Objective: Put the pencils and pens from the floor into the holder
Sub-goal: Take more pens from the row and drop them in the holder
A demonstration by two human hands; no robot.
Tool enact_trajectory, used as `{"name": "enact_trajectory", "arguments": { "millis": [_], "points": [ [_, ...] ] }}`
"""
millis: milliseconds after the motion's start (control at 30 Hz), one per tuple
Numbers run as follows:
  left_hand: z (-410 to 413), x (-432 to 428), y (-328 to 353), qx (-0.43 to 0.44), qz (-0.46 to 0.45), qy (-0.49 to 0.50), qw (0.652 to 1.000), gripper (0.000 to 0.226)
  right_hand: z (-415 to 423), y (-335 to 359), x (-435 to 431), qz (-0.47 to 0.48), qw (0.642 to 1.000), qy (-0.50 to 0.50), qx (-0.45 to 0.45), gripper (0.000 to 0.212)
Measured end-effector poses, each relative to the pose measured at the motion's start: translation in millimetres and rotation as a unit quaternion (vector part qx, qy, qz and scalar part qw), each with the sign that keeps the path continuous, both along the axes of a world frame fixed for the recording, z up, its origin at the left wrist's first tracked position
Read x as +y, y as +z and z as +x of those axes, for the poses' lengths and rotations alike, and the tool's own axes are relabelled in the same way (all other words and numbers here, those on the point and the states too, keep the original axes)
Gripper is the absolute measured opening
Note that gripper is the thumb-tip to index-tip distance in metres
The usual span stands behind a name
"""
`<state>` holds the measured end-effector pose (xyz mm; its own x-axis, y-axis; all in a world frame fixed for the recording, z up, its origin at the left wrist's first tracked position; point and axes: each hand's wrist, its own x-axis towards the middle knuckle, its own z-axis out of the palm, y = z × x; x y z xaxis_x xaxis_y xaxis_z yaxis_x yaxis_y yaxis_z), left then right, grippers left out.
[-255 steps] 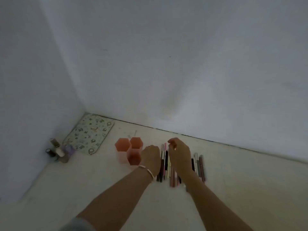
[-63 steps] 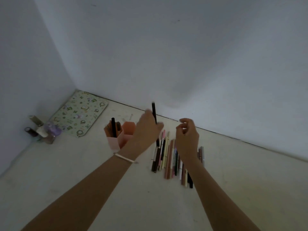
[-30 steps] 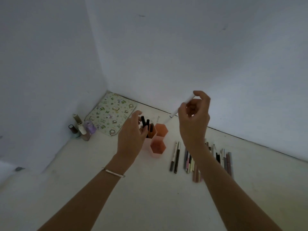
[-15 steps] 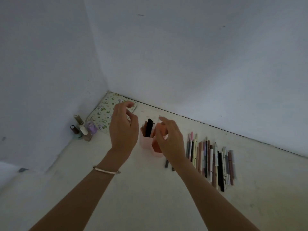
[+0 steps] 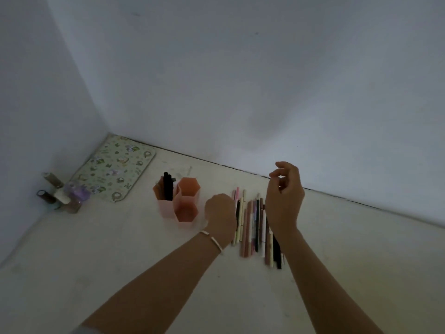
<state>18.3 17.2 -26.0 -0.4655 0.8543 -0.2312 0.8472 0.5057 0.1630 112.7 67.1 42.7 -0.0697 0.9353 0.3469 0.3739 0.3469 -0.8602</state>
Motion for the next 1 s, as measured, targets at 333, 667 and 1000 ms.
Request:
{"name": "enact_trajectory", "arguments": {
  "millis": [333,667,1000],
  "points": [
    [-7,3,-22,0.068,-0.006,0.002,0.998,0.055,16,-28,-3,-0.038,0.999,0.021,-0.017,0.033],
    [-95,-20,140,-0.111,0.494,0.064,0.86,0.062,-44,-81,-19,-0.157,0.886,0.162,-0.405,0.031],
    [-133,-73,148,-0.125,0.585,0.111,0.794,0.059,-75,-65,-25,-0.124,0.957,0.127,-0.23,0.049]
  ]
}}
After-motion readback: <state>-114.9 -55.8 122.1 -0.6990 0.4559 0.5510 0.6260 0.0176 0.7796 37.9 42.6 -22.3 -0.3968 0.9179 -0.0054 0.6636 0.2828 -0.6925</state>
